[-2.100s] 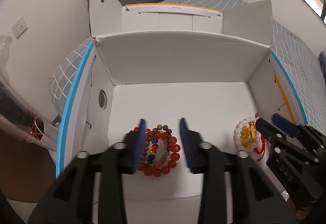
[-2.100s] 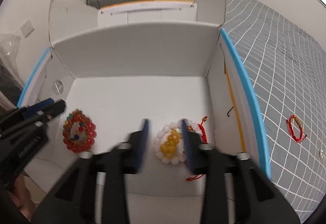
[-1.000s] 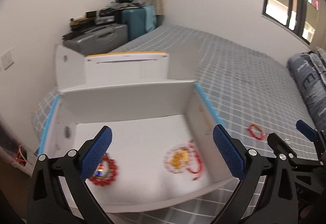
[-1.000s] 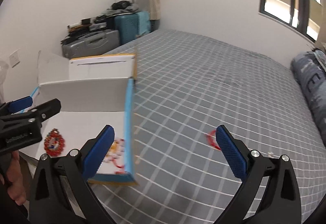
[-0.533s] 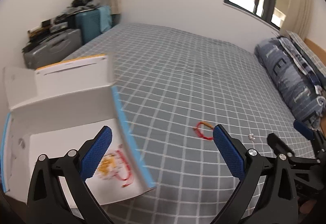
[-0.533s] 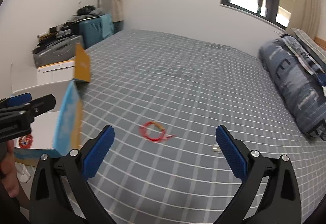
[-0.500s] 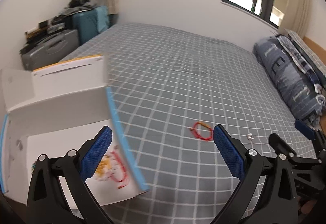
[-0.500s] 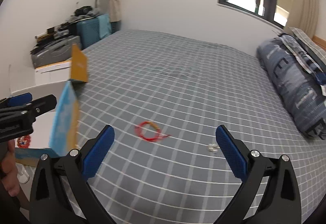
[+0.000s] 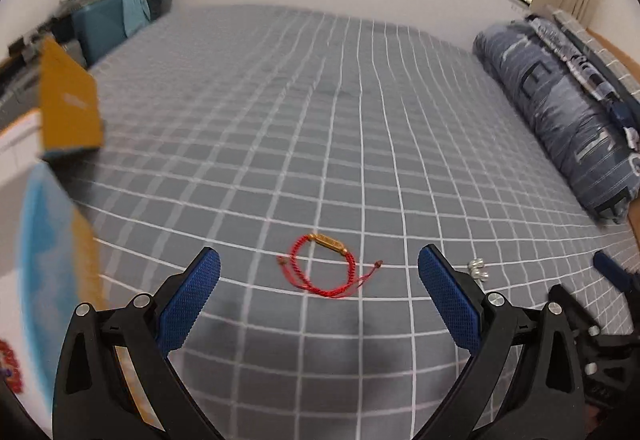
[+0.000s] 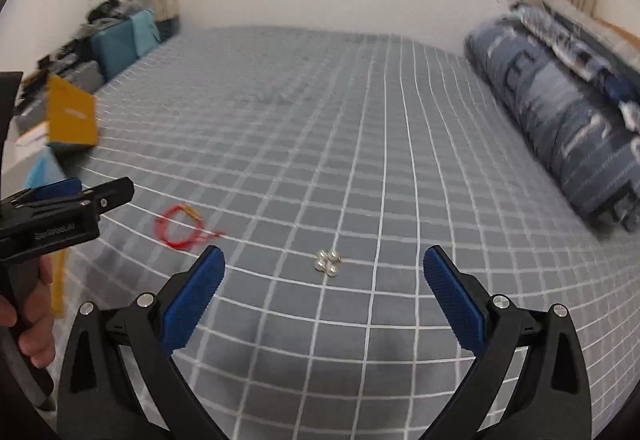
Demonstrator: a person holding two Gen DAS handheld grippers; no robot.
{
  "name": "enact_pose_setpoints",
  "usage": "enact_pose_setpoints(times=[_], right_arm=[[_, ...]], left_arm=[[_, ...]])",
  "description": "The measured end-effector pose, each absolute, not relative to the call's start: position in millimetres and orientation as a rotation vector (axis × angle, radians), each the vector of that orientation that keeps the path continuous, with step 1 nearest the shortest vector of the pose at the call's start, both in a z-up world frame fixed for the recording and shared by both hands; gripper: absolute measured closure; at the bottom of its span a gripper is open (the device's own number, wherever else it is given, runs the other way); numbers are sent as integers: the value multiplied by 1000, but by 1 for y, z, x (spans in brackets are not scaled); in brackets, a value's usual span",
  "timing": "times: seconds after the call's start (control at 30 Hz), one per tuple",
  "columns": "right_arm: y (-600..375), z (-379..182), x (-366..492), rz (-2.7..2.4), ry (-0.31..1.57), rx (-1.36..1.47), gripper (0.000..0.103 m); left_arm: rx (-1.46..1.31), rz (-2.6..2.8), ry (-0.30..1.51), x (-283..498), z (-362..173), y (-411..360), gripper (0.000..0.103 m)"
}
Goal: Organize jewelry
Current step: 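Move both tools back over the bed toward the cord bracelet and pearls, then grasp the red cord gold-bar bracelet with the left tool while the right tool grasps the pearl earrings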
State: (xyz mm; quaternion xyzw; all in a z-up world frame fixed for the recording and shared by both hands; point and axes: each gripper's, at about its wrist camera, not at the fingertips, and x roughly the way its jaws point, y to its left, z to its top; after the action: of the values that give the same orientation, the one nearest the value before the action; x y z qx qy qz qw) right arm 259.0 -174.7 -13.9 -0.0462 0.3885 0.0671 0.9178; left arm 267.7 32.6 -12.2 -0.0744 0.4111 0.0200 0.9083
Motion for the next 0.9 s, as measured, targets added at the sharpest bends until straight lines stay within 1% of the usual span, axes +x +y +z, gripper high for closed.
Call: enact_pose_setpoints(times=[0.13, 0.3, 0.4, 0.5, 0.53, 0.6, 0.7, 0.77, 0.8, 0.83, 0.87, 0.9], right_arm=[[-172, -42, 280, 135, 832, -89, 7], [-170, -60, 299, 143, 862, -82, 7], [-174, -72, 313, 134, 894, -69, 8], [-177, -84, 324, 134, 940, -21, 15], [-175, -89, 325, 140, 961, -28, 20], [-173, -95, 328, 146, 973, -47, 28], [-178, -109, 334, 131, 1000, -16, 44], [-172, -112, 332, 113, 980, -63, 49], [-170, -112, 330, 118, 975, -76, 59], [-169, -112, 329, 129, 975, -77, 76], [-169, -112, 329, 133, 979, -77, 80], [-170, -112, 328, 139, 980, -72, 81]], left_arm=[[-61, 72, 873, 292, -35, 19, 6], [-82, 64, 933, 313, -64, 25, 6], [-77, 67, 940, 319, -76, 29, 6], [-93, 70, 957, 323, -87, 33, 6], [-98, 68, 964, 325, -91, 34, 6], [-98, 49, 979, 329, -97, 32, 6], [-124, 46, 988, 331, -106, 34, 8], [-91, 64, 988, 332, -109, 30, 12], [-78, 72, 991, 332, -111, 29, 14], [-83, 78, 994, 332, -112, 29, 18], [-97, 87, 991, 331, -112, 31, 27], [-104, 101, 985, 330, -111, 34, 34]])
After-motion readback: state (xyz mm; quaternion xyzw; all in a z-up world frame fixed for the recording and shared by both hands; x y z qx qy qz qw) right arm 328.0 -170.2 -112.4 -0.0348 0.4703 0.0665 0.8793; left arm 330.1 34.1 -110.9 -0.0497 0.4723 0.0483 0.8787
